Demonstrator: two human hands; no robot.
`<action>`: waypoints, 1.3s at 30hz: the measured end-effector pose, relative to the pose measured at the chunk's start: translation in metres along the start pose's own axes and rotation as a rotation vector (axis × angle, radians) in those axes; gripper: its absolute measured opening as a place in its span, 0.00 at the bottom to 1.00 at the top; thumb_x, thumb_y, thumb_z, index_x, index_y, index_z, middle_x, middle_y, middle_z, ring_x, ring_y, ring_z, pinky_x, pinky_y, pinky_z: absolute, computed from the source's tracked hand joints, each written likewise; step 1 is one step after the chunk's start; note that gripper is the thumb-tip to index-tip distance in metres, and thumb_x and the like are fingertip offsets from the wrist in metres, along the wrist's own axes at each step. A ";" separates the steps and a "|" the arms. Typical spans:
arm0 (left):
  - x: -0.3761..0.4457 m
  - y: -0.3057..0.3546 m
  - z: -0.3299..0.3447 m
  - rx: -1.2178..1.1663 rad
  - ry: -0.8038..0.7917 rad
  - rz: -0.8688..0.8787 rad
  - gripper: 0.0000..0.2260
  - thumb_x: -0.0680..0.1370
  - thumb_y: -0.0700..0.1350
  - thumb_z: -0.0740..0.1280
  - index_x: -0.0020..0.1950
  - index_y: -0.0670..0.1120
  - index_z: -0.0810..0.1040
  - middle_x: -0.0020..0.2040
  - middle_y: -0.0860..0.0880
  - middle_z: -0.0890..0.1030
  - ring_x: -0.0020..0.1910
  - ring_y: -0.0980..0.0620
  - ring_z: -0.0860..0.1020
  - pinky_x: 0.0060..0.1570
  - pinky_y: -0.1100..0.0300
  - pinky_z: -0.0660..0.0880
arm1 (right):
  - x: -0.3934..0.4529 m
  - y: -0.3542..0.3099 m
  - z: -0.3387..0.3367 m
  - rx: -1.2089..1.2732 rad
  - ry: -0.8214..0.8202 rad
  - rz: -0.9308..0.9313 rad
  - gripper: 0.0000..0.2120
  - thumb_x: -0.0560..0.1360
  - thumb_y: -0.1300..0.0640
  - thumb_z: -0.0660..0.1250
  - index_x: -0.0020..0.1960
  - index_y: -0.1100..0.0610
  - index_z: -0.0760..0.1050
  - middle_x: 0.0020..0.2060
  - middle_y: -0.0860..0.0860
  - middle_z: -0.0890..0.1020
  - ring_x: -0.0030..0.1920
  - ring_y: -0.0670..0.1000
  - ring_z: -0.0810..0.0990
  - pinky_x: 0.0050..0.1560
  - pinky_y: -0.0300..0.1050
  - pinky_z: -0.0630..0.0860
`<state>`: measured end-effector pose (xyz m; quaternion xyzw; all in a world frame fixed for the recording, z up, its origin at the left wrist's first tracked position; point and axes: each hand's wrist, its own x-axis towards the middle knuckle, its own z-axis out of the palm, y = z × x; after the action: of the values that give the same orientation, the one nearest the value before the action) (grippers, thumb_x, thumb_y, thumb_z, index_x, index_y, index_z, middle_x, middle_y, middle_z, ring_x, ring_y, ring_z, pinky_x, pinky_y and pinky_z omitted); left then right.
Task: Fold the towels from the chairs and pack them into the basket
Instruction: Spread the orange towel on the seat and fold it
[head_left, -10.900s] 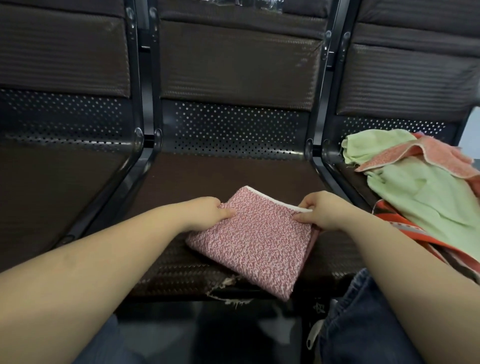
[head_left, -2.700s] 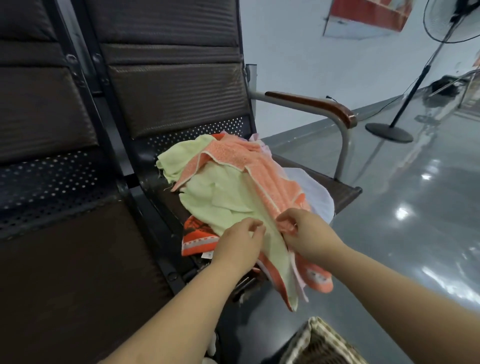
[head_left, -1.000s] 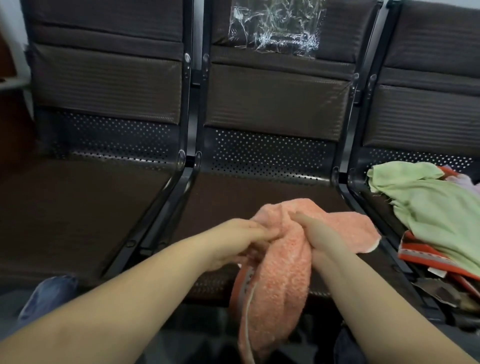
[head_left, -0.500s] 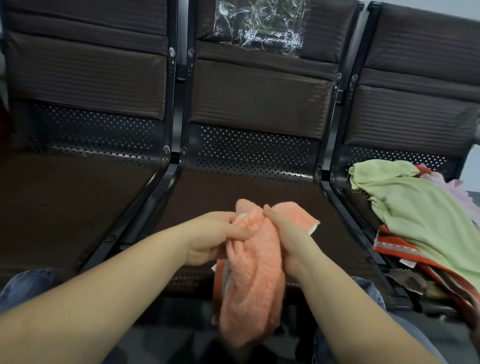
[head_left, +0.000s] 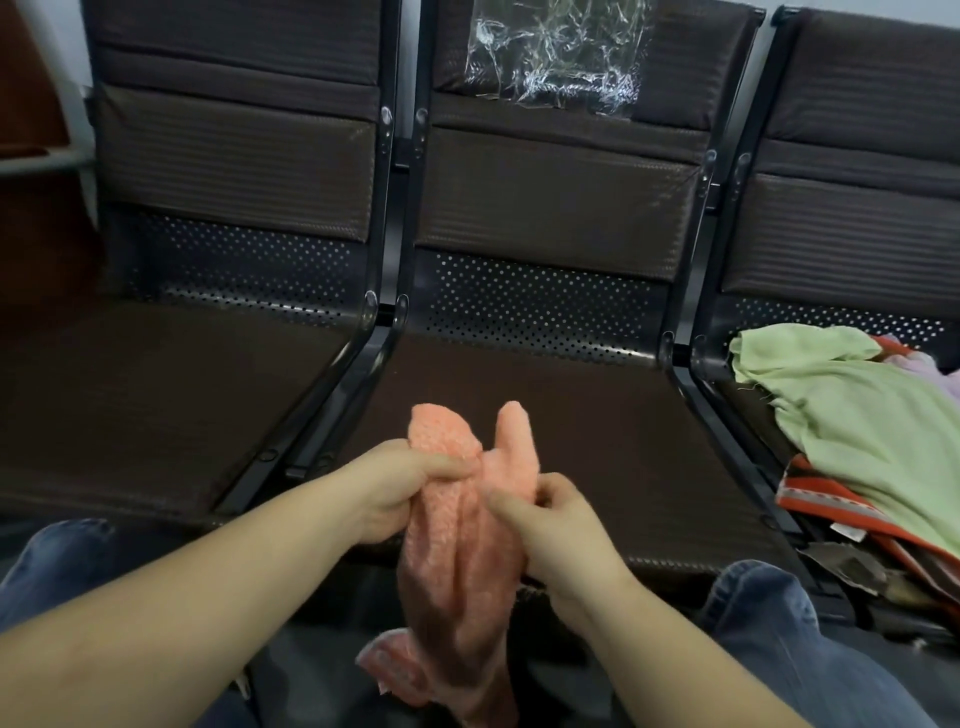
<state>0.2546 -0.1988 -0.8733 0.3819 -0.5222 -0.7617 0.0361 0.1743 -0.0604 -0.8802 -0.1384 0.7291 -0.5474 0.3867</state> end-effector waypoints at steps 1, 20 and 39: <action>-0.006 -0.001 0.001 0.019 -0.064 0.005 0.17 0.68 0.36 0.72 0.57 0.36 0.80 0.50 0.39 0.84 0.49 0.42 0.83 0.53 0.50 0.77 | 0.004 -0.001 -0.004 0.075 0.046 0.054 0.20 0.70 0.52 0.74 0.57 0.57 0.72 0.51 0.55 0.81 0.50 0.55 0.81 0.51 0.54 0.80; -0.026 0.008 -0.037 0.087 -0.038 0.354 0.35 0.38 0.56 0.83 0.43 0.48 0.84 0.40 0.51 0.85 0.39 0.56 0.83 0.43 0.60 0.74 | -0.004 -0.033 -0.053 -0.002 0.231 -0.268 0.28 0.68 0.62 0.75 0.64 0.55 0.69 0.47 0.48 0.82 0.48 0.45 0.80 0.53 0.44 0.75; -0.047 0.019 -0.027 0.730 -0.257 0.559 0.07 0.68 0.45 0.72 0.42 0.57 0.80 0.40 0.58 0.80 0.43 0.61 0.77 0.47 0.63 0.72 | -0.023 -0.030 -0.038 -0.368 -0.386 -0.557 0.14 0.68 0.57 0.76 0.29 0.51 0.74 0.39 0.49 0.81 0.44 0.48 0.81 0.47 0.44 0.77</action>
<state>0.2984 -0.2067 -0.8365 0.1173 -0.8386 -0.5306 0.0380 0.1551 -0.0305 -0.8393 -0.4989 0.6633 -0.4554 0.3221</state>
